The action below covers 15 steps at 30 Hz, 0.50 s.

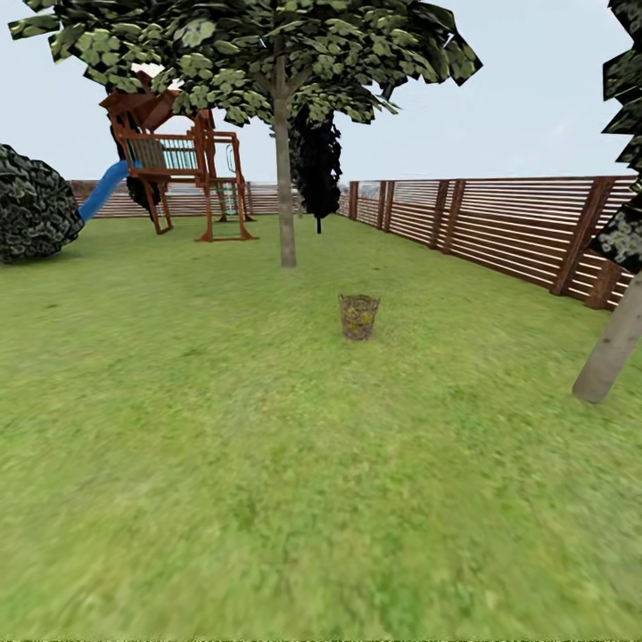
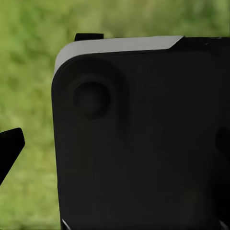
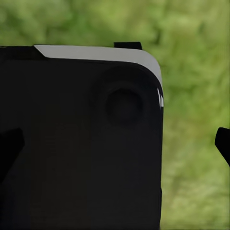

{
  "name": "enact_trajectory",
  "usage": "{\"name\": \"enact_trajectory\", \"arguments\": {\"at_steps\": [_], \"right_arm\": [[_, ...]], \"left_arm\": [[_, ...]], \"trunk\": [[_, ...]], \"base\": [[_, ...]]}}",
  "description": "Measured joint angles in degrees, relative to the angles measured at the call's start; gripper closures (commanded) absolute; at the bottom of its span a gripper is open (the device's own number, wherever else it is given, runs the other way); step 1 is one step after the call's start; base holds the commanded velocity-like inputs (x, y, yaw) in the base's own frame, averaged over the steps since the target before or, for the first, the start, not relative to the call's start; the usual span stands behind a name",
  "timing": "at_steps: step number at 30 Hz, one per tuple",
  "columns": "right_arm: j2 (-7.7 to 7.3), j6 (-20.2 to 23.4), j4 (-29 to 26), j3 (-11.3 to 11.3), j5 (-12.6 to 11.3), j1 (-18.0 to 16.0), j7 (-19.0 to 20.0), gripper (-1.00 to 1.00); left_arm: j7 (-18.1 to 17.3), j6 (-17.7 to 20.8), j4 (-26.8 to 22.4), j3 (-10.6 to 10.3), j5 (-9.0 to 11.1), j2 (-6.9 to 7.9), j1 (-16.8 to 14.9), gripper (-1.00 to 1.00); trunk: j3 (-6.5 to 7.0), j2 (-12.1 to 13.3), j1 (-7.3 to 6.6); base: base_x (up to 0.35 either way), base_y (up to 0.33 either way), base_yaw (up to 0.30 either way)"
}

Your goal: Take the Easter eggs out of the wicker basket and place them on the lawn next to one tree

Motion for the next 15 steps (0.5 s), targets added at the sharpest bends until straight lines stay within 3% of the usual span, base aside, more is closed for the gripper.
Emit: {"name": "enact_trajectory", "arguments": {"at_steps": [8,15], "right_arm": [[-0.02,-0.08,-0.09,-0.07,0.01,0.0,0.0,-1.0],[-0.04,-0.22,-0.1,-0.15,0.0,0.01,0.07,-1.0]], "left_arm": [[-0.05,0.0,0.02,-0.06,-0.01,0.0,0.02,-1.0],[-0.05,0.0,0.04,-0.06,0.02,0.0,0.01,-1.0]], "trunk": [[-0.75,0.0,0.0],[-1.3,0.0,0.0]], "base": [[0.0,0.0,-0.016],[0.0,0.0,-0.189]]}}
